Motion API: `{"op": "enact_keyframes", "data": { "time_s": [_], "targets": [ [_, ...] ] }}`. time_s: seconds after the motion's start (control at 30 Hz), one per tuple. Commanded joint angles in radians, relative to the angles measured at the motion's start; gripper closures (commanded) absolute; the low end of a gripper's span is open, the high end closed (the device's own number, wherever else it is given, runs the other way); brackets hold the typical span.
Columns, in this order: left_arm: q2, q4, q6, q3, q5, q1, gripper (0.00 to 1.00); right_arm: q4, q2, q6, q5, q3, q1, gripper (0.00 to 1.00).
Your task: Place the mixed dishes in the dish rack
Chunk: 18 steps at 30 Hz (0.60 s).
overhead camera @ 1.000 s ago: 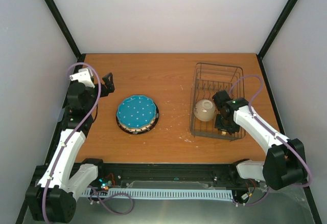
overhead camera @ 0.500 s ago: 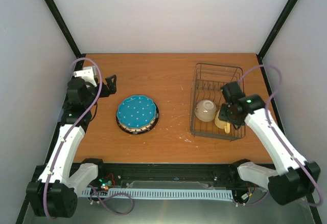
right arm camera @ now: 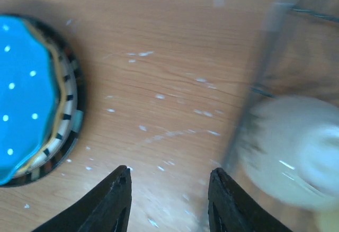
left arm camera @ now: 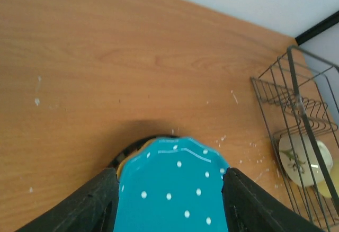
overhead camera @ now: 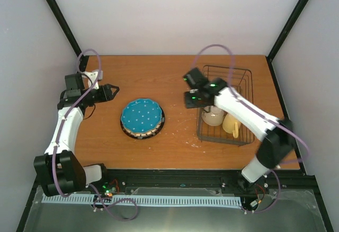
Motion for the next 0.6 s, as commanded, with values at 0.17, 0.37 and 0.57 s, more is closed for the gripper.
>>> {"op": "enact_keyframes", "data": {
  "time_s": [0.17,0.37,0.57],
  "targets": [
    [0.088,-0.173,0.094,0.057,-0.028,0.004,0.48,0.138,0.422,-0.156,-0.230,0.249,0.067,0.59],
    [0.136,-0.170,0.093,0.046,-0.044,0.003,0.48,0.127,0.552,-0.174,-0.365,0.330,0.067,0.58],
    [0.143,-0.156,0.092,0.037,-0.047,0.003,0.48,0.124,0.596,-0.178,-0.434,0.344,0.087,0.58]
  ]
}}
